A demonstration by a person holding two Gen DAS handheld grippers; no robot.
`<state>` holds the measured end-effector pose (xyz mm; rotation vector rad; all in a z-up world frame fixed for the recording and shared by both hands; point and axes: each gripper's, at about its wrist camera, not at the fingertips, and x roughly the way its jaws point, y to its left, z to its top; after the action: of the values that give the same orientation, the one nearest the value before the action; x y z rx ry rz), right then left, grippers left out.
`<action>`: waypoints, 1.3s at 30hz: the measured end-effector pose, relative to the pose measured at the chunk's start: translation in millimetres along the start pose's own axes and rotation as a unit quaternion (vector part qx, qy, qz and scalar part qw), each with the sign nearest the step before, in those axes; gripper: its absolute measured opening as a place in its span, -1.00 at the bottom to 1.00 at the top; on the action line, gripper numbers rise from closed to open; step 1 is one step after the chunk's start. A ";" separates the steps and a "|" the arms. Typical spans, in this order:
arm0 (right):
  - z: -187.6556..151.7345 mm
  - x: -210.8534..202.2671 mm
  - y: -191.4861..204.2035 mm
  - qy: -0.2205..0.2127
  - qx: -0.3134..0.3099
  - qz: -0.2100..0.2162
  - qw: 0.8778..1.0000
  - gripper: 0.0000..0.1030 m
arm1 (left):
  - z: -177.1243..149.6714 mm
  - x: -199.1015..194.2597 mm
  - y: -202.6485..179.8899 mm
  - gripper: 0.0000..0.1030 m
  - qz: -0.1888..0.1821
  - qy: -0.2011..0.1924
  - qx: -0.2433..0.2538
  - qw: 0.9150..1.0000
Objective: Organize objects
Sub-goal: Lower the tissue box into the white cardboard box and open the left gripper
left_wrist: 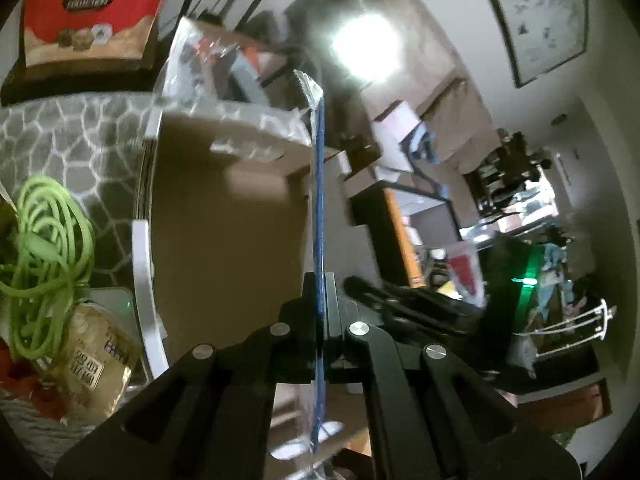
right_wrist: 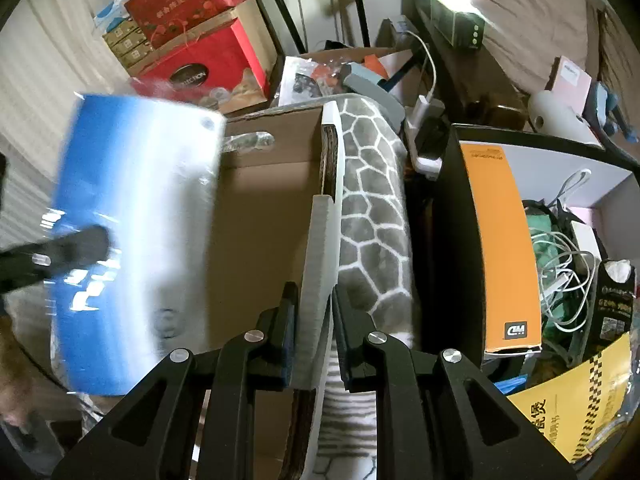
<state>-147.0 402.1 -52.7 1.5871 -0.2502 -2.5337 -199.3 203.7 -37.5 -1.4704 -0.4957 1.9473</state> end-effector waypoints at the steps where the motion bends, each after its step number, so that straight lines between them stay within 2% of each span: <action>1: -0.2 0.3 0.2 0.000 0.000 0.000 1.000 -0.68 | -1.3 3.8 2.1 -0.97 0.004 0.003 -0.003 1.000; 3: -0.2 0.2 0.2 0.000 0.000 0.000 1.000 -0.68 | -3.4 10.7 3.6 -0.97 0.012 0.010 -0.007 1.000; 9: 0.1 0.2 0.0 0.000 -0.001 -0.001 1.000 -0.68 | -4.6 32.5 3.6 -0.97 0.072 0.032 -0.012 0.997; 16: -1.1 0.7 0.0 -0.001 -0.001 -0.001 1.000 -0.68 | -7.9 55.9 11.2 -0.97 0.101 0.055 -0.069 0.991; 22: -1.3 0.7 0.2 -0.002 -0.001 -0.002 1.000 -0.68 | -12.3 61.2 22.1 -0.96 0.095 0.032 -0.131 0.986; 33: -1.7 -0.4 2.5 -0.001 0.001 -0.005 1.000 -0.67 | -11.2 73.5 29.7 -0.94 0.093 0.030 -0.164 0.982; 36: -2.7 -1.0 2.1 -0.001 0.002 -0.005 1.000 -0.67 | -10.4 75.3 26.1 -0.79 0.090 0.031 -0.168 0.981; 38: -2.6 -1.3 2.0 -0.001 0.003 -0.004 1.000 -0.67 | -9.7 75.3 23.2 -0.56 0.082 0.034 -0.163 0.983; 39: -2.2 -1.1 1.4 -0.001 0.004 -0.004 1.000 -0.67 | -10.5 73.9 21.2 -0.28 0.072 0.037 -0.159 0.984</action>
<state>-144.5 400.8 -52.4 1.5929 -0.2555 -2.5428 -207.3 238.2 -106.5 -1.8150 -0.7112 1.9819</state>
